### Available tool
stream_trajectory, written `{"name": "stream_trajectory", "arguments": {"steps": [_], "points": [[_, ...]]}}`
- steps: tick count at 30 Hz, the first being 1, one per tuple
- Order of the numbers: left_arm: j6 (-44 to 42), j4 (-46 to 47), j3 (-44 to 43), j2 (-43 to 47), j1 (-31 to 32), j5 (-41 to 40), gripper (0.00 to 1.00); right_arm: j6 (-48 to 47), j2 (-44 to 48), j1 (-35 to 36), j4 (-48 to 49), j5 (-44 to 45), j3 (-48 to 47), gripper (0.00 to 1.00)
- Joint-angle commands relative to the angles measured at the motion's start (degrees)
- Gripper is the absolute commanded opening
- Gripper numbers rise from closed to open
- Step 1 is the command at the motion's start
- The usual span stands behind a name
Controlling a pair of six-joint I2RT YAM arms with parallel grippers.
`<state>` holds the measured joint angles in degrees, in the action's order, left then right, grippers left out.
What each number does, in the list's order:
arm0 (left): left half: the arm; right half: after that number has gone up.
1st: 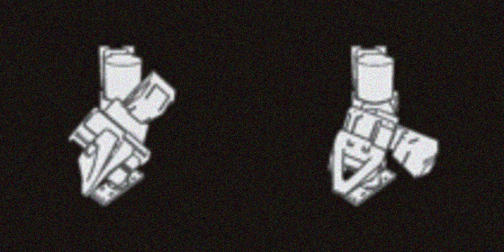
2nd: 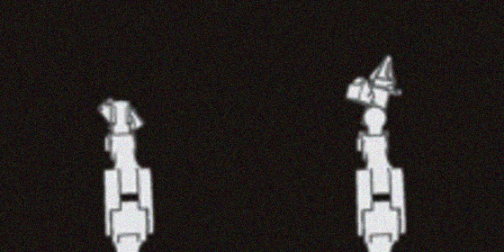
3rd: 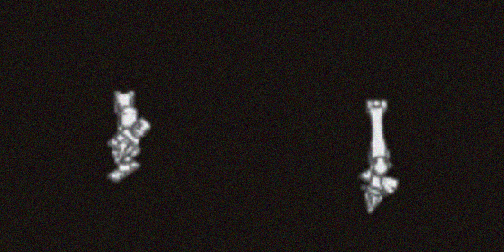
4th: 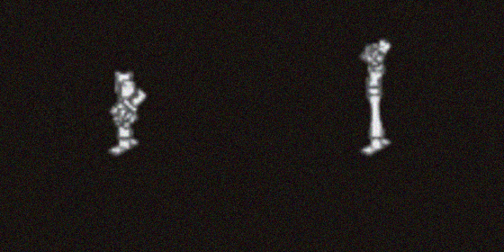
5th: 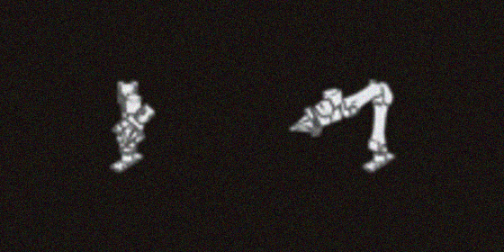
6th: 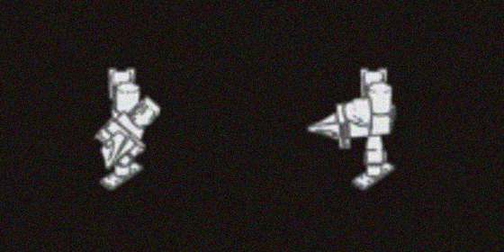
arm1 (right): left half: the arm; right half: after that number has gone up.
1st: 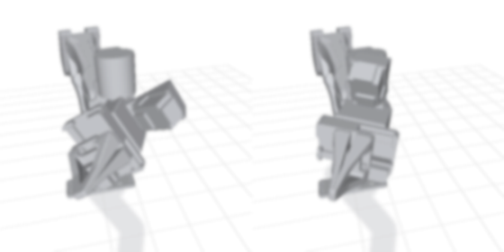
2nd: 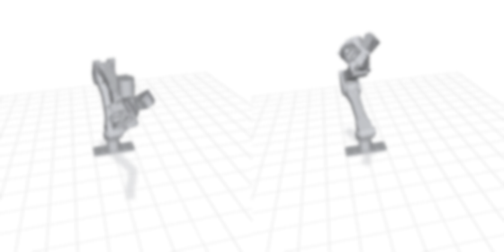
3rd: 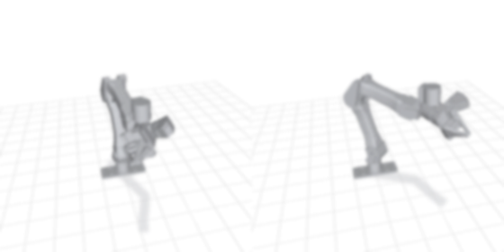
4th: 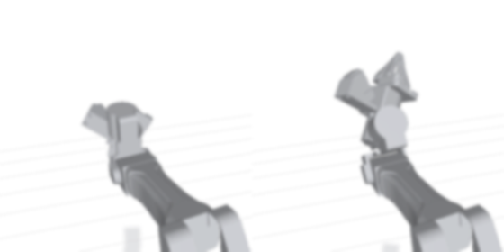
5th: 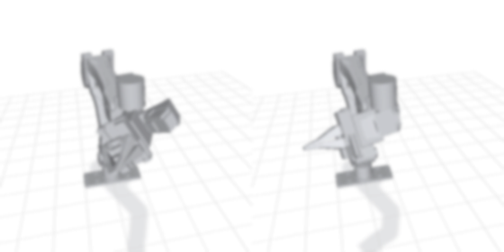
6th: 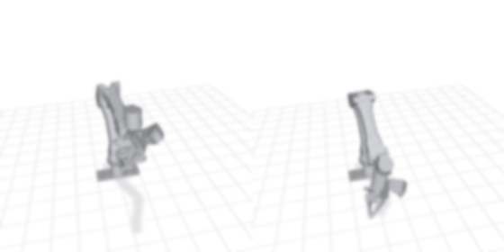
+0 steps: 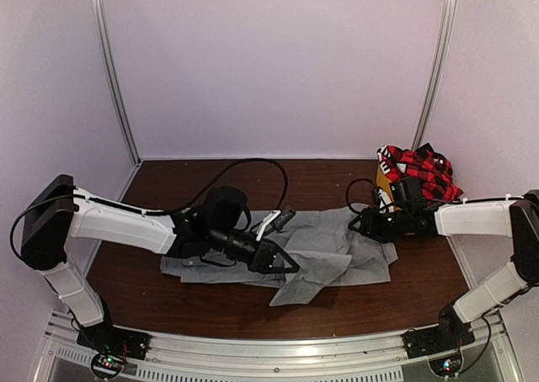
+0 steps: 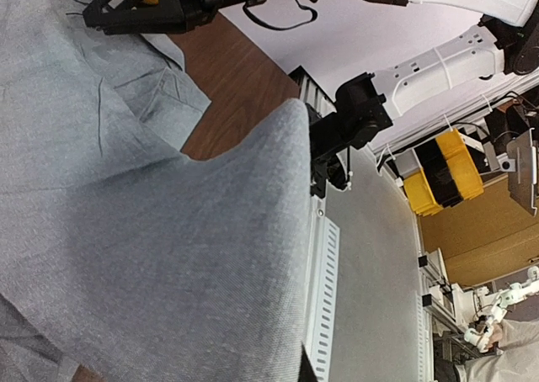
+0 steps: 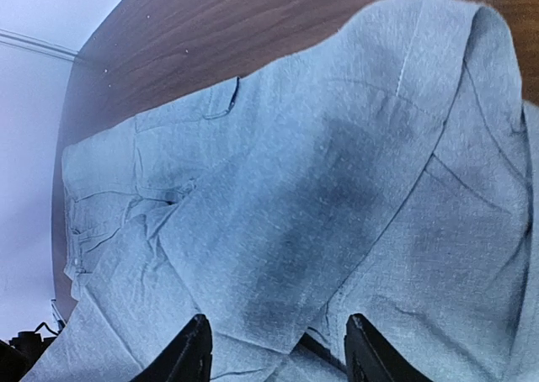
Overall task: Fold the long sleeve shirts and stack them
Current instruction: Smooth out the rectangle-folded shirt at the center of the board.
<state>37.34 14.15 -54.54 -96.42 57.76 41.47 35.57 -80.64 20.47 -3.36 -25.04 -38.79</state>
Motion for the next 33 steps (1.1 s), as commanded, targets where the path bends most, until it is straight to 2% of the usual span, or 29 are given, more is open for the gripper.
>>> {"name": "stream_trajectory", "arguments": {"steps": [1,7,25,28,33], "points": [[-1.35,1.36,0.96,1.80,0.14,-1.68,0.00,6.02,-2.56,-0.25,13.20,-5.06,4.16,0.54],[-1.94,0.70,1.54,1.81,0.14,-2.87,0.00,8.50,-6.05,-0.17,19.01,-7.76,6.84,0.52],[-2.19,1.77,2.20,0.59,0.16,-3.37,0.00,10.41,-13.33,-0.08,26.63,-9.86,7.82,0.48],[-2.16,2.12,2.50,-0.14,0.15,-3.53,0.00,10.93,-13.65,-0.10,28.14,-10.64,7.78,0.43],[-2.27,2.23,3.07,-0.94,0.14,-4.17,0.00,11.10,-13.39,-0.08,28.94,-11.09,7.27,0.23]]}}
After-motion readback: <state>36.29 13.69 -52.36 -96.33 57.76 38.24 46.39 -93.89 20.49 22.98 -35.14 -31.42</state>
